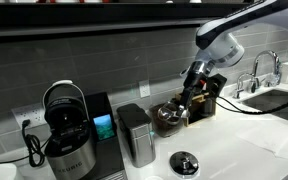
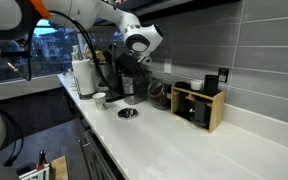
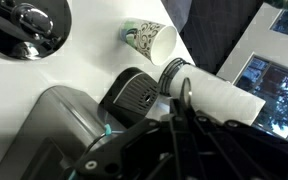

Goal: Use the spoon to put some contents of the jar in the cup

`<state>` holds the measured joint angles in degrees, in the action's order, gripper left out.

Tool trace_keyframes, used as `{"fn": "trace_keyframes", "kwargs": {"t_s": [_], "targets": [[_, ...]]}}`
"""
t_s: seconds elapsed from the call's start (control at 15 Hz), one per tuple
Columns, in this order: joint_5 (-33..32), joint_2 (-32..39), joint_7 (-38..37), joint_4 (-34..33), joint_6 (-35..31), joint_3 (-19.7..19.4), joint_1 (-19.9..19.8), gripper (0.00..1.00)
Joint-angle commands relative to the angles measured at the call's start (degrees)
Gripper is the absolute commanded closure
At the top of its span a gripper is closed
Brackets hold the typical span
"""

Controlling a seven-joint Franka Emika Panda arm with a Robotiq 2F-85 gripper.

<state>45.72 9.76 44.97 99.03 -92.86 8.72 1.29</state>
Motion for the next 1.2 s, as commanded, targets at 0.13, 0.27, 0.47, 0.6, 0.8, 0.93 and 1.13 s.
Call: {"fn": "trace_keyframes", "kwargs": {"t_s": [0.13,0.27,0.47,0.6,0.8,0.93,1.13], "targets": [[0.19,-4.74,6.05,7.13,-0.08,0.76,3.5,0.99],[0.08,-5.32,7.73,8.34,0.44,1.19,4.64,0.99],[-0.31,-5.71,9.86,9.46,1.92,1.94,6.16,0.99],[-0.62,-5.69,9.81,9.99,2.3,2.49,7.22,0.99],[-0.85,-5.36,9.58,10.18,1.83,3.13,8.42,0.99],[-0.34,-4.09,8.42,8.66,1.82,2.92,8.5,0.96],[-0.34,-4.07,8.4,8.64,1.82,2.77,8.39,0.96]]}}
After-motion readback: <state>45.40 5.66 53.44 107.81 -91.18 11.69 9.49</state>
